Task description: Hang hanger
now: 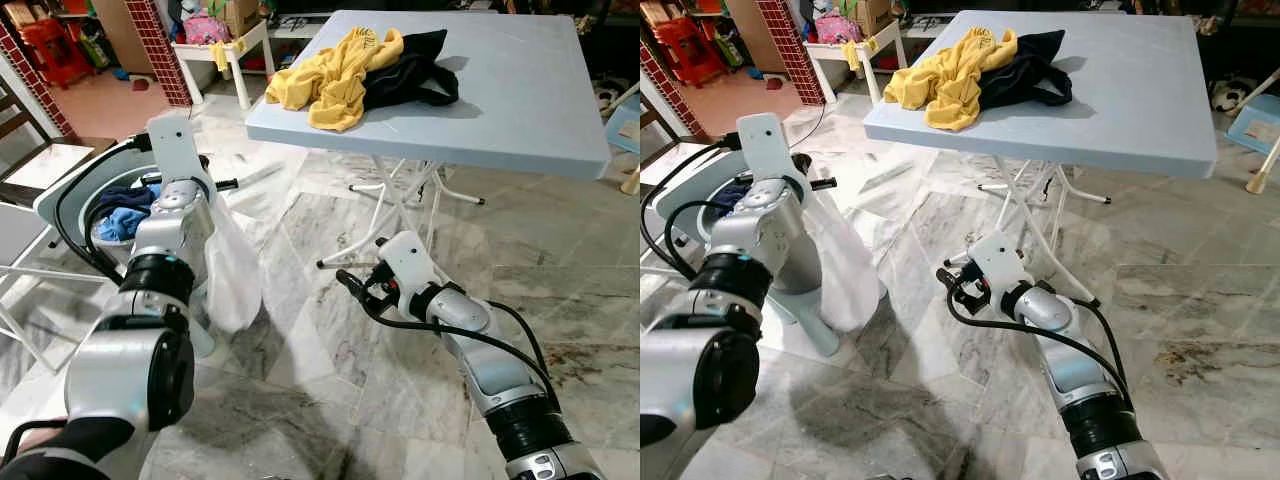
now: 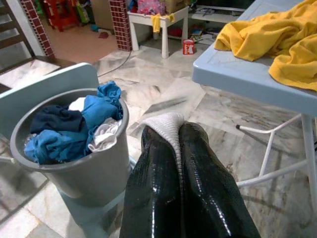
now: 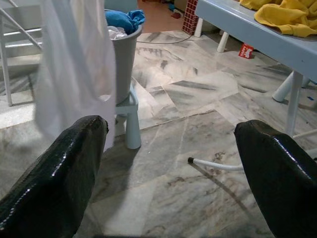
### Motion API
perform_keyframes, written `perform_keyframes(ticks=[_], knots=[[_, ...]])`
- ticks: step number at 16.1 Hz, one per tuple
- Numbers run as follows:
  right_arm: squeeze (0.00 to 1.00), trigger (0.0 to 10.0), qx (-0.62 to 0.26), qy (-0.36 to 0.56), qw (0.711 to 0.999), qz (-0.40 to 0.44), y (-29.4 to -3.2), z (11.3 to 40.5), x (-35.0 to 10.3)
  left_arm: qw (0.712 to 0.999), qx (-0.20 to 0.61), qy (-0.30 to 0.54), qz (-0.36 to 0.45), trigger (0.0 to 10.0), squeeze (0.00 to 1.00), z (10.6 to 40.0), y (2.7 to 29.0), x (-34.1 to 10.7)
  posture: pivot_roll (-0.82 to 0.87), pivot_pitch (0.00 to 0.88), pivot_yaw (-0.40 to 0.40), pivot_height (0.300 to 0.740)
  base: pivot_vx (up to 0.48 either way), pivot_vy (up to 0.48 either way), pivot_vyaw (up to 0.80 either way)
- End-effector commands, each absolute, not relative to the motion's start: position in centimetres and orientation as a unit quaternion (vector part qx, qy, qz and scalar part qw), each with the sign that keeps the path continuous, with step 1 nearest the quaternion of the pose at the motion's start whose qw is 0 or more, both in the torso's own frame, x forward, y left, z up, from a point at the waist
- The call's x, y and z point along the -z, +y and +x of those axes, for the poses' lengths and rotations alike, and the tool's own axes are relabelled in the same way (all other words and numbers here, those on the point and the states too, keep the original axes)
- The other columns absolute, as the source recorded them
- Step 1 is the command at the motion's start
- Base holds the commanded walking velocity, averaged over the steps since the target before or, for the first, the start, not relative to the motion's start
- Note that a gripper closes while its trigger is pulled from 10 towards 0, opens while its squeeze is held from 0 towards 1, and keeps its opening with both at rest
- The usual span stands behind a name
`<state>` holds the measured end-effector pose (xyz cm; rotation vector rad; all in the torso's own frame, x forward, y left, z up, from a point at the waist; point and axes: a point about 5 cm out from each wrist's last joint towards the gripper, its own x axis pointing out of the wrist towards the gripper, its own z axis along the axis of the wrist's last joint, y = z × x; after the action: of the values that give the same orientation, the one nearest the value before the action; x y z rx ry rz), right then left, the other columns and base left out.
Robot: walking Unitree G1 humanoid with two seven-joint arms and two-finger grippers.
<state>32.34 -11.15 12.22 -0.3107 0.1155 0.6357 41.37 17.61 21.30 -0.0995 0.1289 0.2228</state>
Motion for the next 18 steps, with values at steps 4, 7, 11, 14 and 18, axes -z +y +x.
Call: perform_keyframes(ticks=[4, 7, 11, 14, 18], knots=[[0.00, 10.0, -0.299, 0.056, 0.941, -0.149, -11.0, 32.5, -12.3, 0.993, 0.025, 0.057, -0.100, 10.0, 0.00, 41.7, 15.8, -22.1, -0.08, 0.072, 0.132, 0.740, 0.000, 0.000, 0.00], [0.00, 10.0, -0.286, 0.059, 0.945, -0.148, -11.5, 32.5, -12.2, 0.961, 0.270, 0.057, -0.034, 10.0, 0.00, 40.7, 13.5, -22.5, -0.08, 0.075, 0.137, 0.740, 0.000, 0.000, 0.00], [0.00, 10.0, -0.238, 0.065, 0.959, -0.141, -12.5, 32.8, -12.0, 0.901, 0.405, 0.009, 0.154, 10.0, 0.00, 39.2, 14.9, -24.1, -0.06, 0.083, 0.144, 0.740, 0.000, 0.000, 0.00], [0.00, 10.0, -0.177, 0.066, 0.977, -0.103, -13.2, 33.2, -12.7, 0.855, 0.421, -0.034, 0.301, 10.0, 0.00, 38.3, 16.4, -25.8, -0.03, 0.095, 0.143, 0.740, 0.000, 0.000, 0.00], [0.00, 10.0, -0.128, 0.096, 0.987, -0.033, -14.1, 34.5, -13.3, 0.874, 0.340, -0.138, 0.319, 10.0, 0.00, 39.3, 16.9, -31.2, -0.01, 0.090, 0.155, 0.740, 0.000, 0.000, 0.00]])
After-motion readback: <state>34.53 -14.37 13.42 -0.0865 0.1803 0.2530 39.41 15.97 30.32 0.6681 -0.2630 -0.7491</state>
